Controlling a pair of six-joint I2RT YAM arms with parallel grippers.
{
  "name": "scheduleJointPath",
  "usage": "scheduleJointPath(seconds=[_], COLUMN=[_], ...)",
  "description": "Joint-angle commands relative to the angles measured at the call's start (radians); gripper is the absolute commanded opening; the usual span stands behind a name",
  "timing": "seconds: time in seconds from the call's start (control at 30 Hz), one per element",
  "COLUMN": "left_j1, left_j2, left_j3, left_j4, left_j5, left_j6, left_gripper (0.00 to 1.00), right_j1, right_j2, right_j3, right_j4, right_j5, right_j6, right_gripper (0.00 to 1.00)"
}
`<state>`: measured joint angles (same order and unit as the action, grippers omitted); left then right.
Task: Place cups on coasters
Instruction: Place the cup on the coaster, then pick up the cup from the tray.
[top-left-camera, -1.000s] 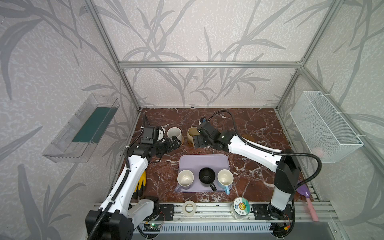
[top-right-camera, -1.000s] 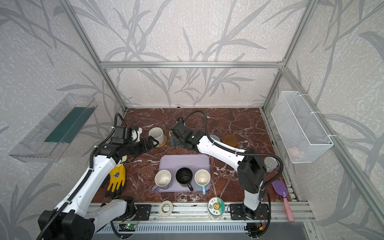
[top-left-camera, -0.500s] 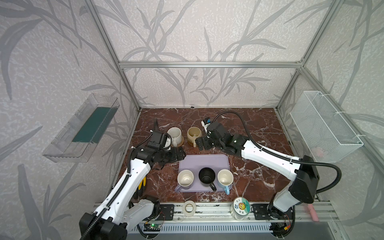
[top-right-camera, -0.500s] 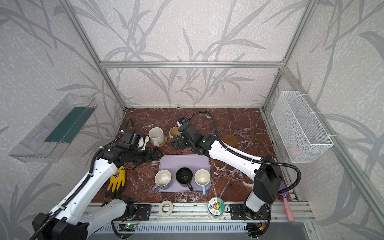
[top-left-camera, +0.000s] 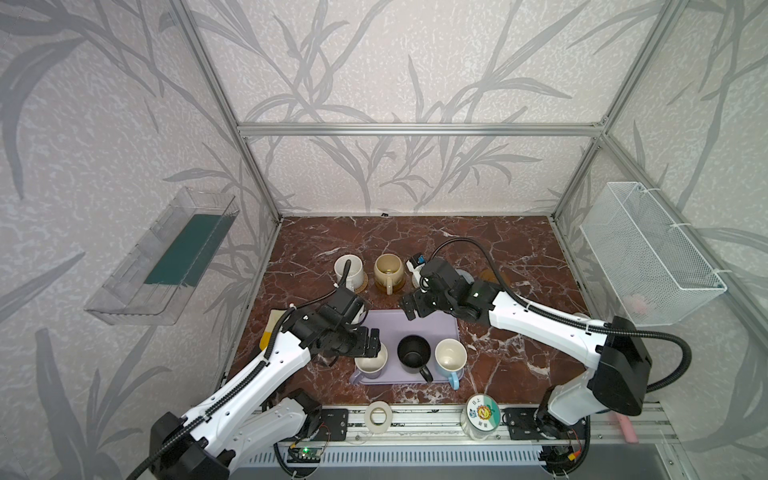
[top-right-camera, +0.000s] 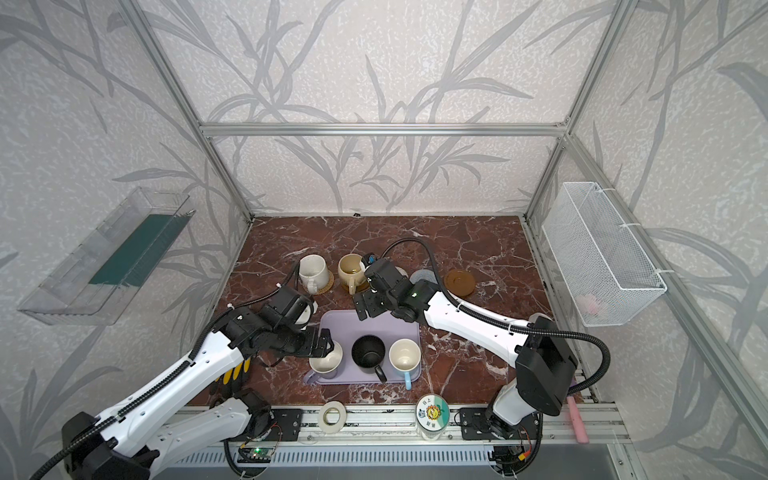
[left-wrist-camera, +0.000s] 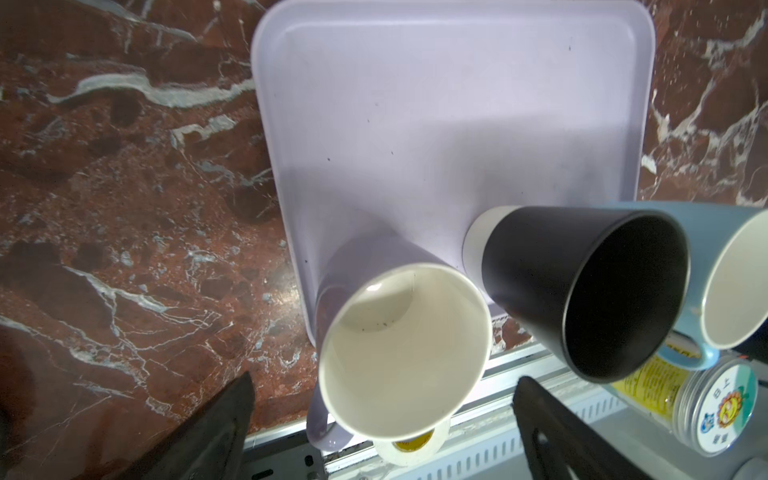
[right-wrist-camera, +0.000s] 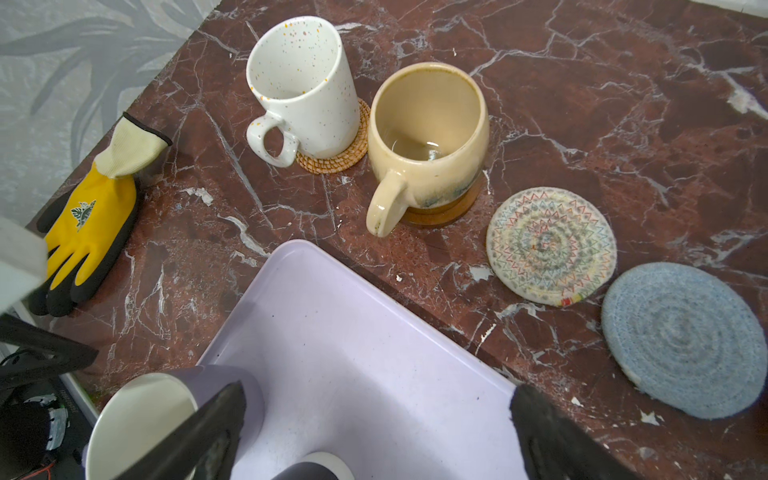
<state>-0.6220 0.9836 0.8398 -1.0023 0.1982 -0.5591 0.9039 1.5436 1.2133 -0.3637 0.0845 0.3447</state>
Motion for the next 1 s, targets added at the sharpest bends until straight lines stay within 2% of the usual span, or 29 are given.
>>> scheduleJointPath(seconds=[0.0, 0.13, 0.33, 0.73, 0.97], left_j1=[-0.057, -0.142, -0.215, -0.266, -0.266], left_j2=[0.003, 0.021, 0.060, 0.125, 0.182], left_j3=[-0.008, -0.015, -0.021, -0.071, -0.083], left_j4=[-0.045, -0.058, -0.071, 0.010, 0.028], left_j5=[-0.070, -0.125, -0.177, -0.162, -0.200], left_j6=[-0.049, -0.097, -0.149, -0.191, -0.200], left_gripper=[0.99, 0.99, 0.99, 0.99, 0.85], right_j1=[-0.003, -0.003, -0.003, -0.003, -0.004], right_j2=[-0.027, -0.022, -0.022, -0.025, -0.023], right_j3=[-0.011, -0.004, -0.011, -0.020, -0.021], right_j4=[0.005, -0.006, -0.002, -0.009, -0.015], right_j5=[-0.004, -0.008, -0.006, -0.002, -0.001], right_j6=[-0.010, -0.010, -0.016, -0.014, -0.008], right_gripper=[0.99, 0.99, 0.99, 0.99, 0.99])
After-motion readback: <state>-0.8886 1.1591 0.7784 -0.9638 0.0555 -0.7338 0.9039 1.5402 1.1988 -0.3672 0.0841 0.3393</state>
